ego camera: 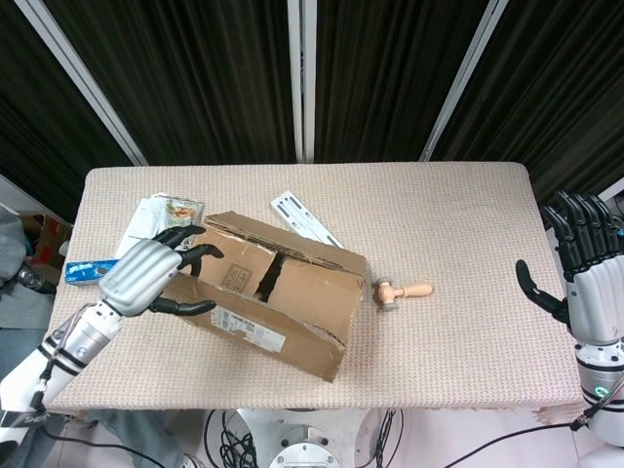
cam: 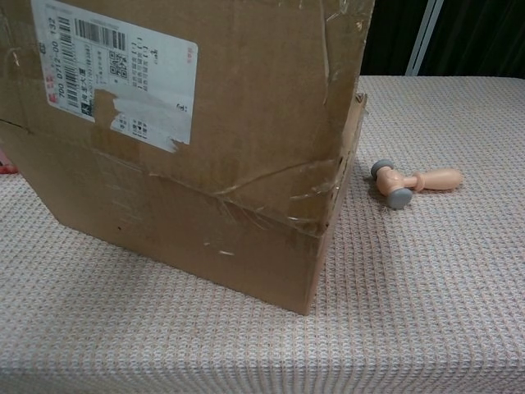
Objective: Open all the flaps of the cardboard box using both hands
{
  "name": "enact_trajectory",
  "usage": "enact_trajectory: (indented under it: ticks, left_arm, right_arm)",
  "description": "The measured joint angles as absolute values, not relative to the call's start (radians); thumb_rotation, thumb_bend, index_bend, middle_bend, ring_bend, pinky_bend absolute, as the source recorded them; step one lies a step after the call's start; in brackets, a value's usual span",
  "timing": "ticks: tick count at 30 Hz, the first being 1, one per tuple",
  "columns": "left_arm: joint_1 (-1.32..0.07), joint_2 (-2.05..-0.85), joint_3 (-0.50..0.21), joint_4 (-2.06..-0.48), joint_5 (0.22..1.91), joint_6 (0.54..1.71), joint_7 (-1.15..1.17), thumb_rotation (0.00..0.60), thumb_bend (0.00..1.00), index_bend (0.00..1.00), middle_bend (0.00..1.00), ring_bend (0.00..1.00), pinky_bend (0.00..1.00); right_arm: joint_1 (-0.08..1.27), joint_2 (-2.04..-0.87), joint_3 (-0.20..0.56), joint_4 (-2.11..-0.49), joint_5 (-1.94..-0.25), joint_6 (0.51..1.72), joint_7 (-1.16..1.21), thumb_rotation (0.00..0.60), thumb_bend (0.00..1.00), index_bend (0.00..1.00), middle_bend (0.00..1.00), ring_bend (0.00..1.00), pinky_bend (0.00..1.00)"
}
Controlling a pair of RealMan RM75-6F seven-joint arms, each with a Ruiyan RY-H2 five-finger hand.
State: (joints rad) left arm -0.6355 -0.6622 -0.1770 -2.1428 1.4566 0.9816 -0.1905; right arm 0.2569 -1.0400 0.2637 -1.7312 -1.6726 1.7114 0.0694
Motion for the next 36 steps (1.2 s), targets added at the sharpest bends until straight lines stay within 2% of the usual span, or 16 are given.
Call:
enact_trajectory:
  ticks: [8,16,23,25,27,36]
  left_arm:
    - [-0.507,-0.618,-0.101,-2.135,1.56,1.077,-0.299,0.001,0.0,0.26,0.62,0.16,0.18]
    - [-0.478,-0.623,-0.092,-2.095,1.587,1.119,-0.365,0.0,0.0,0.25,0.62,0.17,0.18]
    - [-0.527,-0.664,-0.123,-2.094,1.535,1.06,-0.331,0.0,0.0,0.21,0.54,0.17,0.18]
    - [-0.552,-0.684,-0.135,-2.099,1.516,1.031,-0.309,0.0,0.0,0.2,0.49,0.17,0.18]
    - [-0.586,-0.719,-0.151,-2.104,1.488,0.998,-0.281,0.0,0.0,0.19,0.43,0.17,0.18]
    - [-0.753,-0.909,-0.216,-2.086,1.304,0.84,-0.179,0.002,0.0,0.17,0.32,0.15,0.19]
  right_arm:
    - [0.26,-1.051,0.256,-1.718,-1.668,1.698,0.069,0.6,0.31,0.0,0.0,0.0,0.0]
    - [0.26,-1.059,0.251,-1.719,-1.67,1.697,0.059,0.6,0.31,0.0,0.0,0.0,0.0]
    - [0.249,-1.045,0.256,-1.732,-1.665,1.712,0.048,0.6,0.31,0.0,0.0,0.0,0.0]
    - [0.246,-1.038,0.259,-1.739,-1.66,1.714,0.045,0.6,0.31,0.0,0.0,0.0,0.0]
    - [0.242,-1.029,0.262,-1.746,-1.658,1.719,0.042,0.6,0.31,0.0,0.0,0.0,0.0]
    - [0.214,-0.983,0.27,-1.772,-1.64,1.738,0.05,0.6,0.31,0.0,0.0,0.0,0.0]
